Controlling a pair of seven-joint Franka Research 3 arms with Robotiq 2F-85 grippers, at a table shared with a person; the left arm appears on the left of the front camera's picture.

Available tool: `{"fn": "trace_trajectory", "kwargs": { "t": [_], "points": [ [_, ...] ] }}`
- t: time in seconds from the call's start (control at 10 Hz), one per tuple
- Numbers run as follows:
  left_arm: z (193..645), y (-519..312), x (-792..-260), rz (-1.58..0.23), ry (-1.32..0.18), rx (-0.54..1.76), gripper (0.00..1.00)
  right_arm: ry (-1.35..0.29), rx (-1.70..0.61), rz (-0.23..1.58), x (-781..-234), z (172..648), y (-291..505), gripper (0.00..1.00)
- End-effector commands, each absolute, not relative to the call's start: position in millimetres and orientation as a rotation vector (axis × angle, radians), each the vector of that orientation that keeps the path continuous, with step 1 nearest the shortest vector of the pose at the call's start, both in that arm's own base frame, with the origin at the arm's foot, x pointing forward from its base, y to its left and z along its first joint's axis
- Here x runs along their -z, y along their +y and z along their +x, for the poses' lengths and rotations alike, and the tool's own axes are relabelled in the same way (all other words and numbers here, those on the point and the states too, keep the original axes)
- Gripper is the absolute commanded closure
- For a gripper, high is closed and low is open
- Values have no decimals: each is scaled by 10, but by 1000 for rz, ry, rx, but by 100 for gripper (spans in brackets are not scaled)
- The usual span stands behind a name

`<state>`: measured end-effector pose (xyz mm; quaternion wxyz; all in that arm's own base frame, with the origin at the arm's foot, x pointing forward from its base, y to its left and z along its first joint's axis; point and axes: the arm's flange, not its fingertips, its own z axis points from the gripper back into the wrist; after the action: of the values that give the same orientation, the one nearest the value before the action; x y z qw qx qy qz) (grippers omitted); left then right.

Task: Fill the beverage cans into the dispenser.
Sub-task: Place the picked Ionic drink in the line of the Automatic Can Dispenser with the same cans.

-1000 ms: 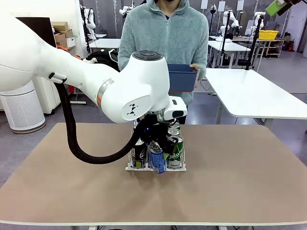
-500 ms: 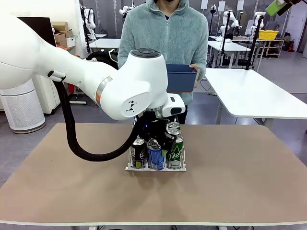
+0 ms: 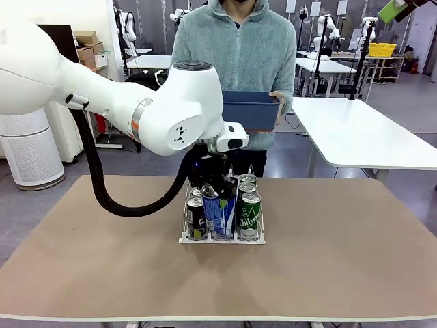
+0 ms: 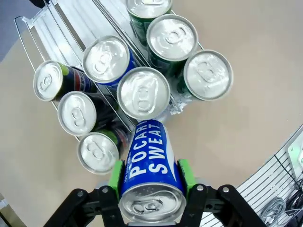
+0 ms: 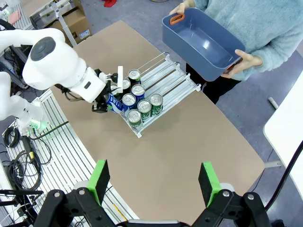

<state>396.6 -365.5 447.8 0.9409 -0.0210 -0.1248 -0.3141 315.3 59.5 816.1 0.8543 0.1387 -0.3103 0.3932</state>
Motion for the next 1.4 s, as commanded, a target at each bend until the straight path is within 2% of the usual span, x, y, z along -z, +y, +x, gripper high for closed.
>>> {"fn": "trace_trajectory", "kwargs": {
  "t": [0.0, 0.4, 1.3],
  "points": [
    [4228, -3699, -4574, -120, -289, 660, 43, -649, -836, 299, -8130, 3132, 596, 0],
    [4411, -3712, -4523, -168, -293, 669, 43, -649, -836, 299, -8130, 3132, 596, 0],
    [4617, -3882, -4258, -93, -365, 634, 43, -649, -836, 299, -8130, 3132, 596, 0]
  ]
}}
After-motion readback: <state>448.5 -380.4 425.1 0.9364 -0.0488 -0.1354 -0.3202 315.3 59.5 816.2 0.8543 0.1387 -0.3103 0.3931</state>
